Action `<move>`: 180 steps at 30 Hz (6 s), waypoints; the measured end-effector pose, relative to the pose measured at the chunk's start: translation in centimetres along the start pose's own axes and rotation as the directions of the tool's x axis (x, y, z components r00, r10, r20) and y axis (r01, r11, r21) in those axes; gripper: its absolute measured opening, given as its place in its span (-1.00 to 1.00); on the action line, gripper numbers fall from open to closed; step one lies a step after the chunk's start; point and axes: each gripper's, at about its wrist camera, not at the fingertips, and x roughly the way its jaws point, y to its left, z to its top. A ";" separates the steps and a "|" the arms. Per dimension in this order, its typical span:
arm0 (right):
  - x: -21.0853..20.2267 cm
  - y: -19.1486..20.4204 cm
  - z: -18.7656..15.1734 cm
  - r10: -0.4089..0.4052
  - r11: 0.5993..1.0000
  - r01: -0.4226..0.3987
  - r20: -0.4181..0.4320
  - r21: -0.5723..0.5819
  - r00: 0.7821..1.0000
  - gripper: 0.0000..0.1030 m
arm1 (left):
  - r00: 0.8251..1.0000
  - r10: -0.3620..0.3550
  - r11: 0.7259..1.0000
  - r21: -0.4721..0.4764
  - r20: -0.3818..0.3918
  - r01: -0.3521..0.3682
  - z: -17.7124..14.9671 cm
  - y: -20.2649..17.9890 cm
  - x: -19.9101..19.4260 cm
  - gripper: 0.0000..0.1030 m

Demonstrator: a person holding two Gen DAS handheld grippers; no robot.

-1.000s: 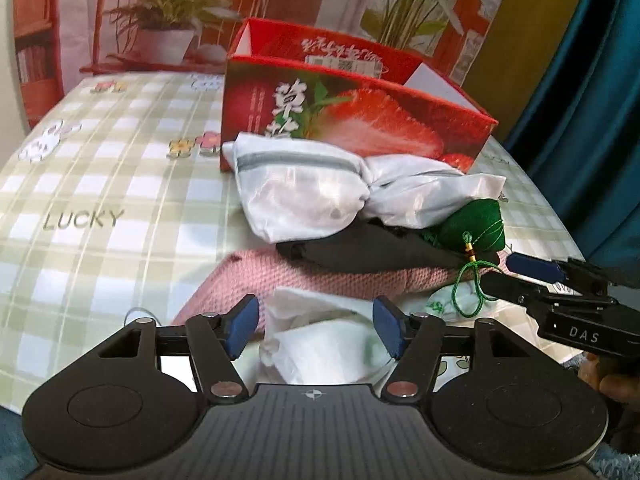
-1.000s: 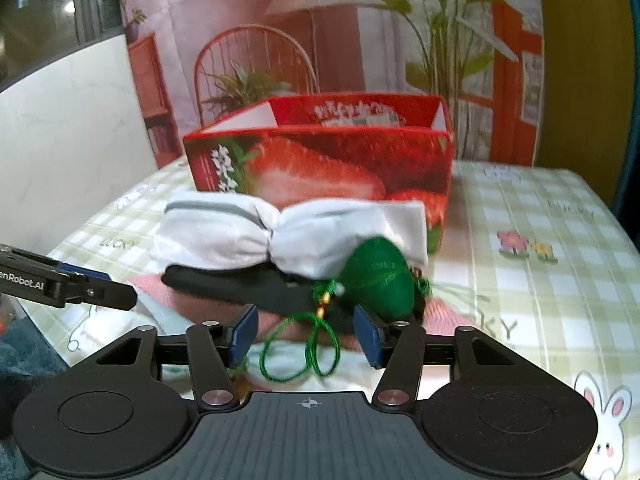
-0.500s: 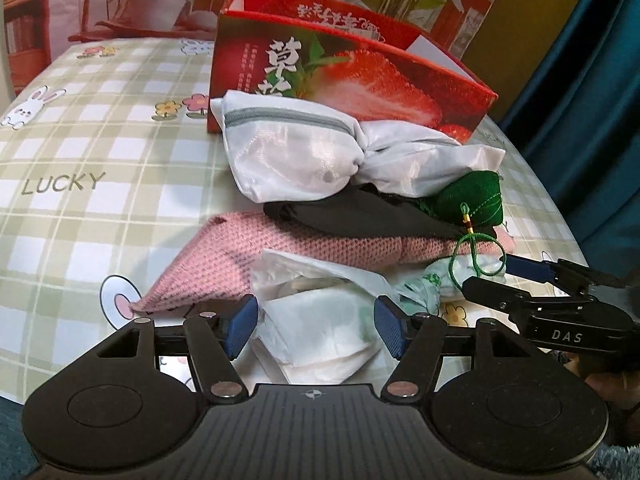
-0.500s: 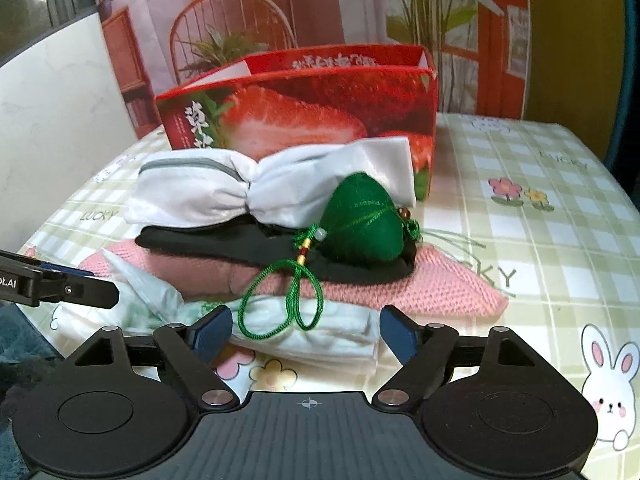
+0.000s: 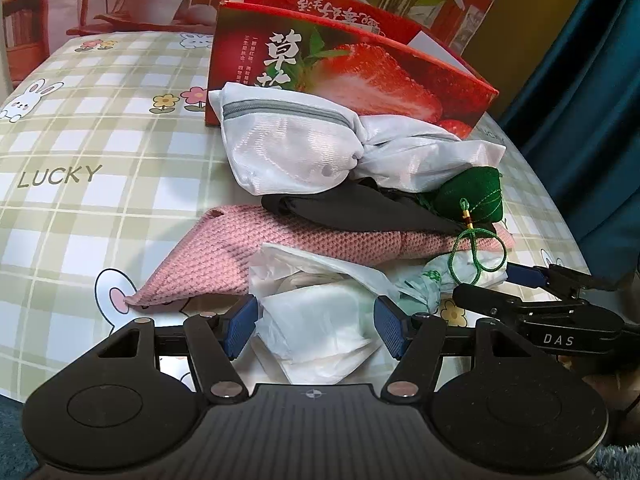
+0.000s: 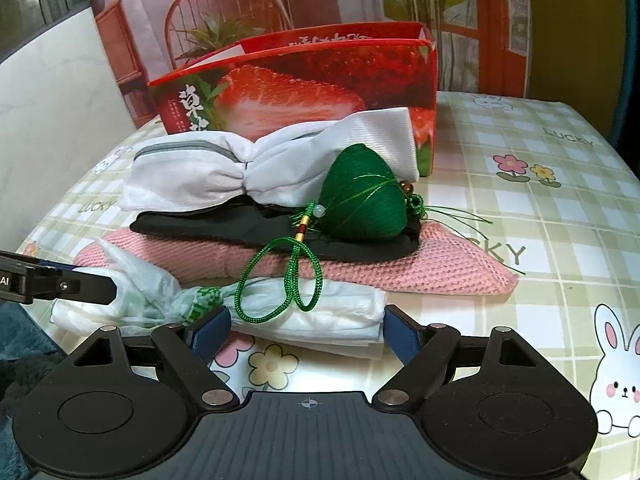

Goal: Organize soft objects
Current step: 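Move both open grippers down to the white plastic bag with green tie, then close both grippers on the white plastic bag, then lift the white plastic bag with both grippers and carry it over the red box, then open both grippers to drop the white plastic bag into the box, then move both open grippers down to the white mesh zippered bag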

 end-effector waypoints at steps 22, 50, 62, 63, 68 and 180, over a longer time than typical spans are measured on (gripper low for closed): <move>0.0 -0.2 -0.1 0.016 1.000 -0.017 0.011 0.015 1.000 0.52 | 0.999 0.013 0.999 -0.053 0.045 -0.011 0.0 0.9 -0.6 -0.44; -3.3 3.6 2.7 0.267 0.952 -0.243 0.117 -0.188 0.957 -0.85 | 0.947 0.176 0.972 -0.199 0.270 -0.124 1.5 4.1 -5.1 -0.61; -6.9 3.3 9.4 0.230 0.948 -0.144 0.301 -0.283 0.926 -0.86 | 0.890 0.094 0.994 -0.099 0.447 -0.055 7.6 1.7 -8.0 -0.61; -6.9 3.0 9.9 0.217 0.951 -0.129 0.309 -0.281 0.926 -0.86 | 0.887 0.087 0.995 -0.085 0.453 -0.054 8.3 1.3 -7.9 -0.61; -6.8 1.1 13.1 0.174 0.964 -0.085 0.357 -0.250 0.918 -0.86 | 0.877 0.073 0.997 -0.035 0.475 -0.064 12.3 -0.5 -7.1 -0.61; 7.3 -5.7 11.2 0.010 0.999 -0.011 0.013 0.031 1.000 0.64 | 0.990 0.047 0.998 -0.040 0.134 -0.042 10.4 2.6 6.0 0.78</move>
